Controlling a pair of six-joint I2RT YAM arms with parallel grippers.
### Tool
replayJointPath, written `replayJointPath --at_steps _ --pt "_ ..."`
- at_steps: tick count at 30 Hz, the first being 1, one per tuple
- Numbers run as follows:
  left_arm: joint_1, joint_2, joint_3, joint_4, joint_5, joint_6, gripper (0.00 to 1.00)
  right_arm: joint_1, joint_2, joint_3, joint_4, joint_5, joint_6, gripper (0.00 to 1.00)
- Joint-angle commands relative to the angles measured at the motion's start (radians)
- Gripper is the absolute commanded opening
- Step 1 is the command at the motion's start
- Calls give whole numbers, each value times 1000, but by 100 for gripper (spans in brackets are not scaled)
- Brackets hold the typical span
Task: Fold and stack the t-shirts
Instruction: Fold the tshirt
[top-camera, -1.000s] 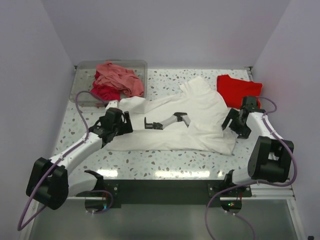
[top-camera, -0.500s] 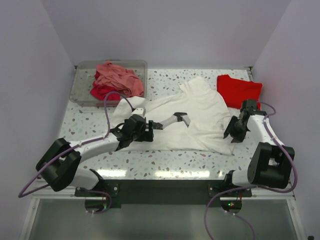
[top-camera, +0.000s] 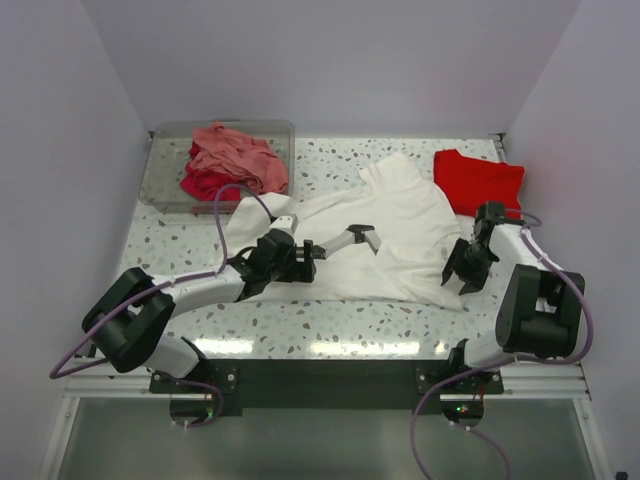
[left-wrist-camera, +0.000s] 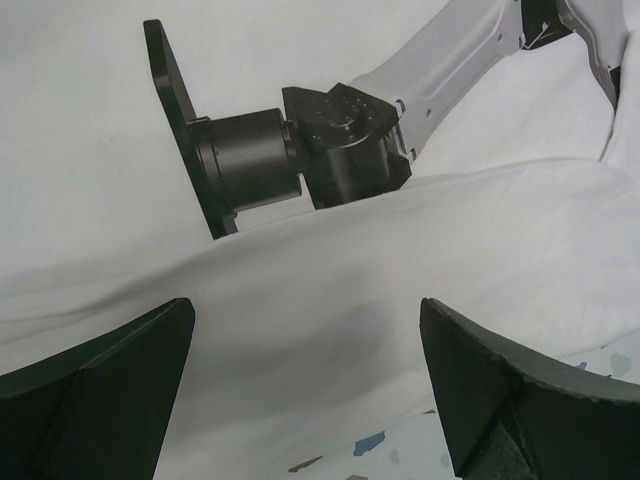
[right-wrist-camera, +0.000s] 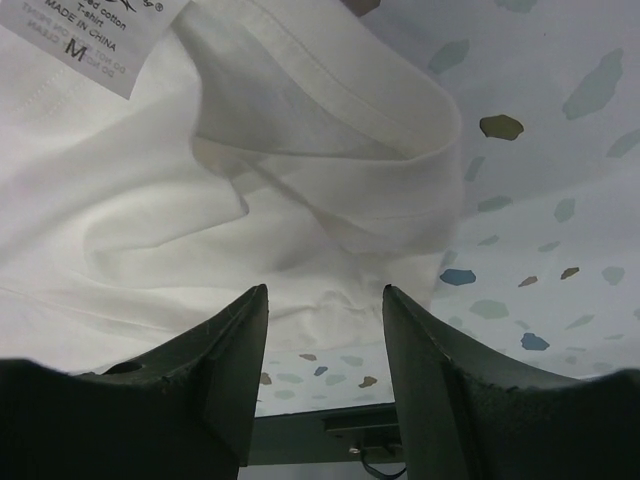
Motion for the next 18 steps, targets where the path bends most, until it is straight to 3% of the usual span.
replayJointPath --at_steps 1,8,11,18 --pt "-6 -2 -9 64 7 -14 100 1 17 28 -32 29 0 54" --pt "-6 -10 -16 70 7 -16 100 1 66 28 -31 22 0 50" --pt "-6 2 -19 73 12 -16 100 1 63 29 -32 17 -1 44" --pt "-6 2 -75 107 9 -34 100 3 64 34 -40 16 0 10"
